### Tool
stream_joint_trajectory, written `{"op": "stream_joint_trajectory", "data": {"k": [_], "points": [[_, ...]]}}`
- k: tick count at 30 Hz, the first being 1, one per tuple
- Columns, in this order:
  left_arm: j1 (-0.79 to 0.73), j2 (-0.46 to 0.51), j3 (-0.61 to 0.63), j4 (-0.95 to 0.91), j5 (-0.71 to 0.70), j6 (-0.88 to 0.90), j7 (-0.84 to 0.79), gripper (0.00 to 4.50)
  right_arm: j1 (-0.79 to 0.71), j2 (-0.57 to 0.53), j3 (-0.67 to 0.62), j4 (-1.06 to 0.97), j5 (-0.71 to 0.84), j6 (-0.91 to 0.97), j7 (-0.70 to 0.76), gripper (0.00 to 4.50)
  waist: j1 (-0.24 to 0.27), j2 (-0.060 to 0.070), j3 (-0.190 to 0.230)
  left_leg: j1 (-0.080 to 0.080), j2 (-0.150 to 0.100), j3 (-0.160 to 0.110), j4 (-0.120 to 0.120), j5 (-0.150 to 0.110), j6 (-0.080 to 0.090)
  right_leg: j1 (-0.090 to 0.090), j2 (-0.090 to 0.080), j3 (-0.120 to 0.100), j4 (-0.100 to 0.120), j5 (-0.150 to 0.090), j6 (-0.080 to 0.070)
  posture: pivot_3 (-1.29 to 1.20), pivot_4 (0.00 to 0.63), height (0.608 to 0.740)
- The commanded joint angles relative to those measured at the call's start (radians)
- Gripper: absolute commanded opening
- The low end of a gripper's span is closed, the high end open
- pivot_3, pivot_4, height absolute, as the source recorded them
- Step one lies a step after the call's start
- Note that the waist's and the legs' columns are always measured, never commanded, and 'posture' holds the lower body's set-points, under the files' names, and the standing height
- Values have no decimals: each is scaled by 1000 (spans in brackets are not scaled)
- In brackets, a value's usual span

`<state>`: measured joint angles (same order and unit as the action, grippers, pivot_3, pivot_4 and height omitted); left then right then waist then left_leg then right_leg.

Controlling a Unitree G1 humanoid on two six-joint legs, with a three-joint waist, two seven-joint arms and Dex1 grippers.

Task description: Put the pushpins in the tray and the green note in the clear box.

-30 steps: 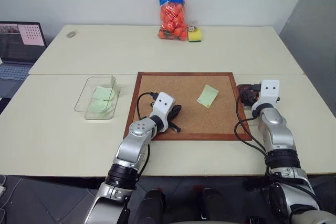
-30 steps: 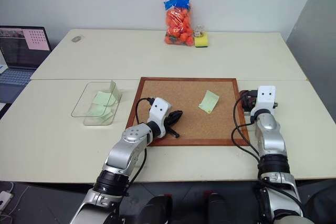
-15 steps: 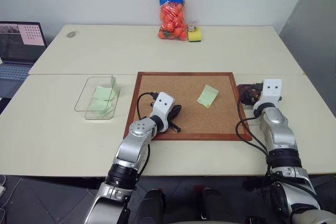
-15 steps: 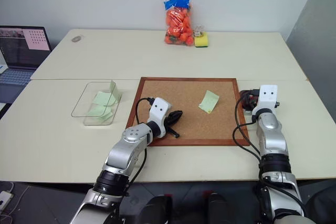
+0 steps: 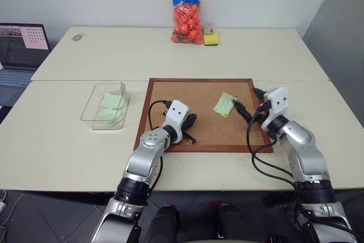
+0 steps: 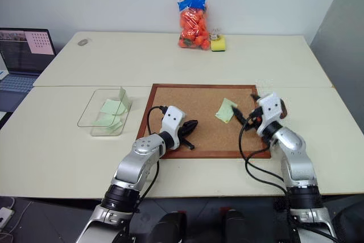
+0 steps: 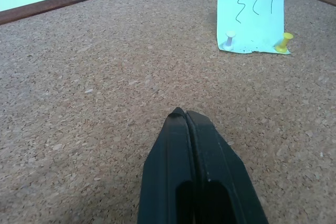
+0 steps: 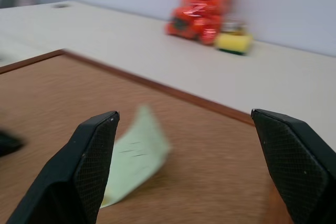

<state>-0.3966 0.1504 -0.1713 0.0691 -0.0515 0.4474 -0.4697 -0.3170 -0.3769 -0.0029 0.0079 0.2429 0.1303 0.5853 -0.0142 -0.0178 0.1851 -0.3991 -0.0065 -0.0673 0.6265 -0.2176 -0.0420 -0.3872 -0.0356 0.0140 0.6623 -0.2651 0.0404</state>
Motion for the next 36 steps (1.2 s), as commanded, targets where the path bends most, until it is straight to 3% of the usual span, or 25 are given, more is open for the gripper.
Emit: {"op": "stream_joint_trajectory", "data": {"k": [1,6,16,36], "points": [[16,-10,-41,17,3,17,-11,0,25,-12,78,-73,4,4,94,4261,0,0,0,0,0,0,0,0,0,0,0,0,0,0,0,0,150,740],[15,-12,-43,19,5,16,-9,0,-5,23,134,5,-31,4,92,4261,1,0,0,0,0,-1,0,0,0,0,0,0,0,0,0,0,150,740],[22,-10,-40,10,4,18,-2,0,-107,100,63,236,-32,9,-4,4261,9,0,0,0,0,-1,0,0,0,0,0,0,0,1,-2,0,150,740],[35,-8,-44,-5,2,22,5,0,-77,74,61,250,-67,-10,20,149,8,0,0,0,0,0,0,0,0,0,0,0,0,1,-1,0,150,740]]}}
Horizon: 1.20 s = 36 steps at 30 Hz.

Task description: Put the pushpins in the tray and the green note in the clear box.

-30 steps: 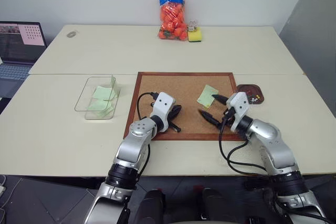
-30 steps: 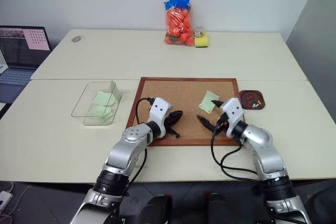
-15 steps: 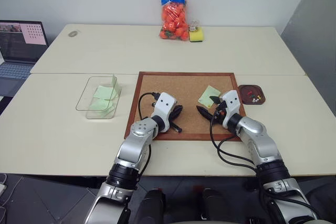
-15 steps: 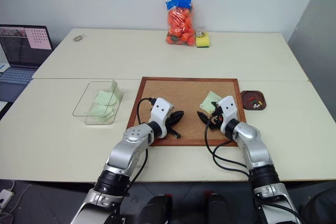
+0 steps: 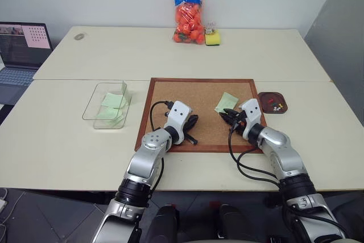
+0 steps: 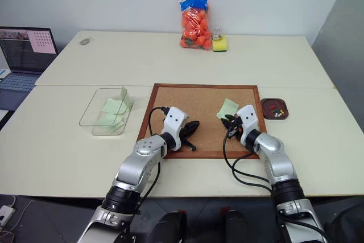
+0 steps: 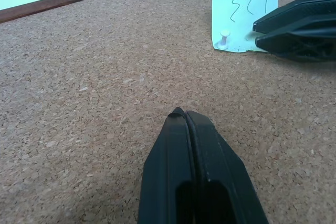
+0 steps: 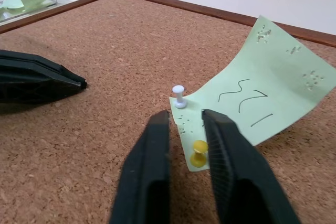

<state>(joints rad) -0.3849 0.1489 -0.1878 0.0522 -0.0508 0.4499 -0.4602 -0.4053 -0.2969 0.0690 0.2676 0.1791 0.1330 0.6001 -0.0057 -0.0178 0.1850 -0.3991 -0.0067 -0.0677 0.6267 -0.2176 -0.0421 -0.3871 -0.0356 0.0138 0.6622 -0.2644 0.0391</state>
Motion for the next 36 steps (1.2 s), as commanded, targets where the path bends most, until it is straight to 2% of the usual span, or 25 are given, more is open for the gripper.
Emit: {"op": "stream_joint_trajectory", "data": {"k": [1,7,13,24,27,33,36], "points": [[22,-7,-28,13,2,20,-5,0,11,-6,-11,-9,-4,-14,5,35,0,0,0,0,0,0,0,0,0,0,0,0,0,0,0,0,150,740],[22,-5,-28,12,2,19,-5,0,20,-18,-12,-14,-17,-24,4,35,0,0,0,0,0,0,0,0,0,0,0,0,0,0,0,0,150,740],[25,-5,-27,8,1,22,-4,0,33,8,-81,-149,98,-29,29,35,4,0,0,-1,0,0,0,0,0,0,0,0,0,0,0,0,150,740],[18,-6,-27,15,-1,25,-6,0,44,5,-90,-250,104,14,-10,35,1,0,0,0,0,0,0,0,0,0,0,0,0,-1,1,0,150,740],[20,-5,-26,12,-2,26,-6,0,34,13,-135,-242,112,23,-64,35,1,0,0,0,0,0,0,0,0,0,0,0,0,-1,1,0,150,740],[21,-6,-25,10,-3,28,-3,0,-70,-27,-253,-34,-11,10,-344,35,1,0,0,0,0,1,0,0,0,0,0,1,0,0,0,0,150,740],[18,-7,-25,14,-2,28,-4,0,-127,-34,-278,63,-5,18,-375,35,2,0,0,0,0,1,0,0,0,0,0,1,0,1,-2,0,150,740]]}}
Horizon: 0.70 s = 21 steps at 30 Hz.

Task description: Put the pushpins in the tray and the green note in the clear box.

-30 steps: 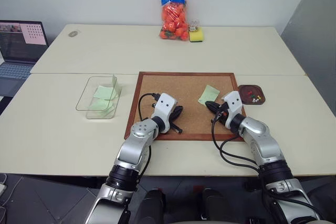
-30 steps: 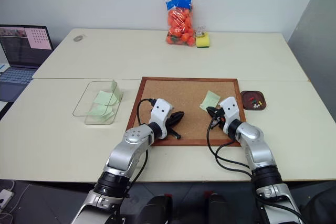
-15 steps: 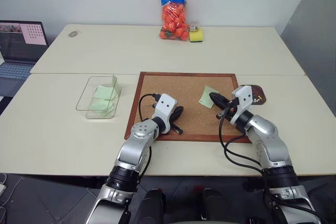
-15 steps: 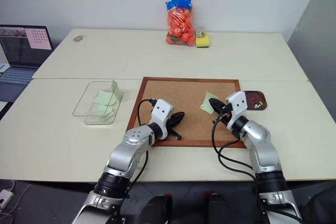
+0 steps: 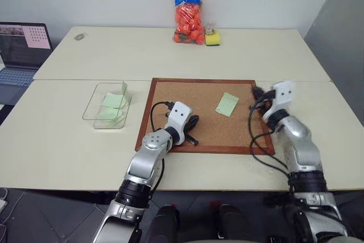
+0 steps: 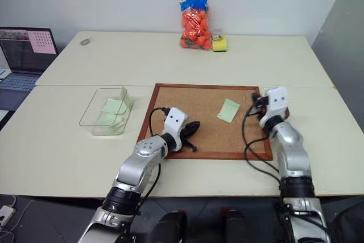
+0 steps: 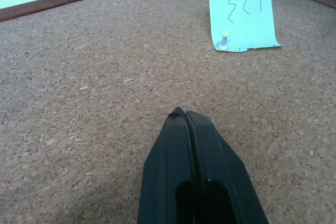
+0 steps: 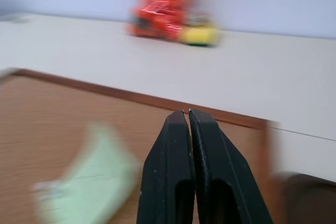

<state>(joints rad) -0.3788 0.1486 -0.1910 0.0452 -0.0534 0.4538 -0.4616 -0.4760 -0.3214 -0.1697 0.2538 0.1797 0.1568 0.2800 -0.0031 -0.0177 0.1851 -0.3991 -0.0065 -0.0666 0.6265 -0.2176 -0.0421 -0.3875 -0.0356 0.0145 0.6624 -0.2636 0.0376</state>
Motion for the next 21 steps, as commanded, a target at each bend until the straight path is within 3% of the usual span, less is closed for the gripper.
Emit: {"op": "stream_joint_trajectory", "data": {"k": [1,7,21], "points": [[12,-6,-22,20,0,24,-3,0,-68,-12,-38,100,-12,-8,-61,35,-1,0,0,0,0,0,-1,0,0,0,0,0,0,1,-2,0,150,740],[11,-5,-21,19,2,26,-2,0,-119,-24,-35,211,-40,-30,-91,35,-3,0,0,0,0,1,0,0,0,0,0,1,0,1,-1,0,150,740],[21,-2,-19,4,0,34,5,0,-133,-37,-49,275,-54,-64,-133,2830,-5,0,0,0,0,1,0,0,0,0,0,1,1,1,-2,0,150,740]]}}
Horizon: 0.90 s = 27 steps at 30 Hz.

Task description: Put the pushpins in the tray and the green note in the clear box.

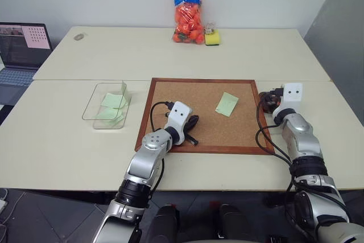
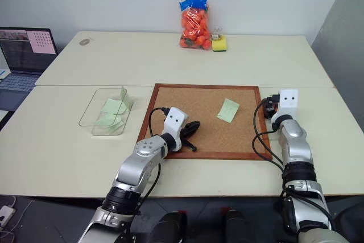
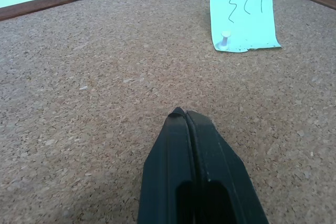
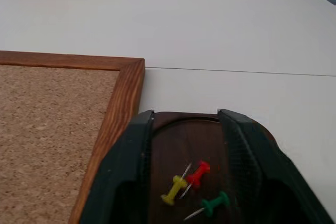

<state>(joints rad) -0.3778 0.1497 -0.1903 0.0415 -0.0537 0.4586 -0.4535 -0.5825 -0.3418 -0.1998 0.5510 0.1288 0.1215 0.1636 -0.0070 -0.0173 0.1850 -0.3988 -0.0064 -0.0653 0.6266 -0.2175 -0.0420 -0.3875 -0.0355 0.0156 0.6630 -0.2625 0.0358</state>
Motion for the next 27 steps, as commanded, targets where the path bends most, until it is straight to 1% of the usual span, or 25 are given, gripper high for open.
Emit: {"op": "stream_joint_trajectory", "data": {"k": [1,3,8,21,27], "points": [[19,-3,-21,8,0,29,-3,0,-26,-18,-20,-22,-2,-29,-17,3082,-1,0,0,0,0,0,0,0,0,0,0,0,0,0,0,0,150,740],[17,-4,-25,9,0,30,-4,0,-24,-20,-21,-21,-2,-29,-20,3572,-1,0,0,0,0,0,0,0,0,0,0,0,0,0,0,0,150,740],[12,-2,-26,13,-1,29,-10,0,-27,-19,-18,-15,-6,-21,-32,4481,-1,0,0,0,0,0,0,0,0,0,0,0,0,0,0,0,150,740],[12,-6,-27,12,0,29,-6,0,-43,-39,3,45,-58,10,-65,4481,-1,0,0,0,0,0,0,0,0,0,0,0,0,0,0,0,150,740],[11,-9,-27,15,0,27,-5,0,-44,-42,-3,42,-52,1,-64,4481,-1,0,0,0,0,0,0,0,0,0,0,0,0,0,0,0,150,740]]}}
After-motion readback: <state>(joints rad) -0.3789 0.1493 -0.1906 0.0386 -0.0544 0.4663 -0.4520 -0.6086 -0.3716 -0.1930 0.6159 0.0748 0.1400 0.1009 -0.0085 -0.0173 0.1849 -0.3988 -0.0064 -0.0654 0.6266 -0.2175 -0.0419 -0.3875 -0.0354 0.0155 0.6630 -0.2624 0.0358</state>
